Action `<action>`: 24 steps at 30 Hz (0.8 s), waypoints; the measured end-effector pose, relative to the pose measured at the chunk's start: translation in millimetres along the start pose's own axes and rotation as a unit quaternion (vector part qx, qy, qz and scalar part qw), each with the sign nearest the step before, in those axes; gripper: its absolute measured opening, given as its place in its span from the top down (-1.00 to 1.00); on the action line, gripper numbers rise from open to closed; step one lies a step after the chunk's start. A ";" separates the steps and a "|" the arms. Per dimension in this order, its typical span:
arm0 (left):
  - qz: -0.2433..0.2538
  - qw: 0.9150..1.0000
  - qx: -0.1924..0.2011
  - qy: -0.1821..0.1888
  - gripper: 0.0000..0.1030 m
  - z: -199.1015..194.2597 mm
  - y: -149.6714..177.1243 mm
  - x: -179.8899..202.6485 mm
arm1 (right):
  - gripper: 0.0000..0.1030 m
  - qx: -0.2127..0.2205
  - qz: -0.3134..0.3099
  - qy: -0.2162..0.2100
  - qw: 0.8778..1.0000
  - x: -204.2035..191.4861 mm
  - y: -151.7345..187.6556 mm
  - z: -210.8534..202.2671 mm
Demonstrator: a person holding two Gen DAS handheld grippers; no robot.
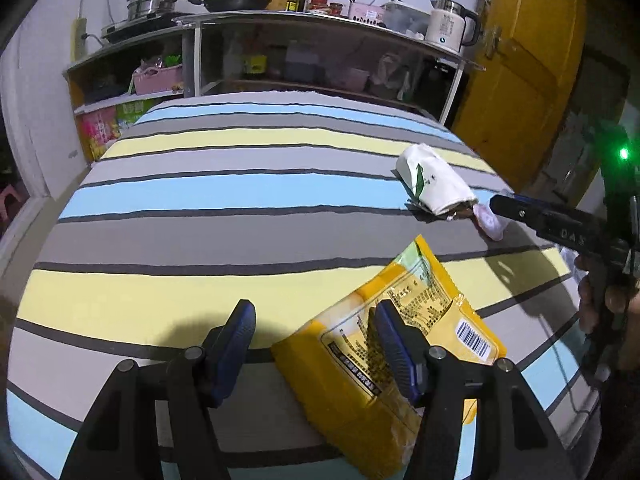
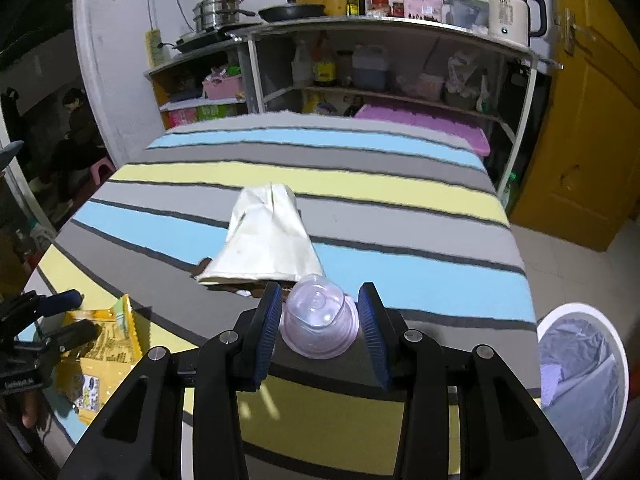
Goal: Collect trash
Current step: 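Grasp the yellow snack bag with the left gripper while the right grasps the clear cup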
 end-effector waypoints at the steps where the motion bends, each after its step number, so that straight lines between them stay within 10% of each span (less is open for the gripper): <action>1: 0.011 1.000 0.000 -0.007 -0.20 0.1 1.4 3.9 | 0.20 -0.001 0.003 -0.006 1.000 0.3 1.9 0.0; 6: 0.046 0.999 0.006 -0.027 0.16 -2.6 7.8 20.7 | 0.40 0.006 0.006 -0.015 1.000 4.3 6.1 -5.0; 8: 0.044 0.998 0.008 -0.032 0.70 -4.9 9.7 23.3 | 0.40 0.011 0.006 -0.017 1.000 5.1 8.8 -11.3; 24: 0.019 0.998 0.058 0.001 0.86 -49.7 5.3 56.9 | 0.40 0.057 0.018 -0.027 0.998 10.7 30.3 -84.3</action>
Point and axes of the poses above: each gripper's, at about its wrist camera, not at the fingertips, and z roughly the way its jaws point, x to its right, y to its underside, the point moved 7 cm from there along z, roughly the way its jaws point, and after that the axes turned 2 degrees about -z, right-handed, at the moved point
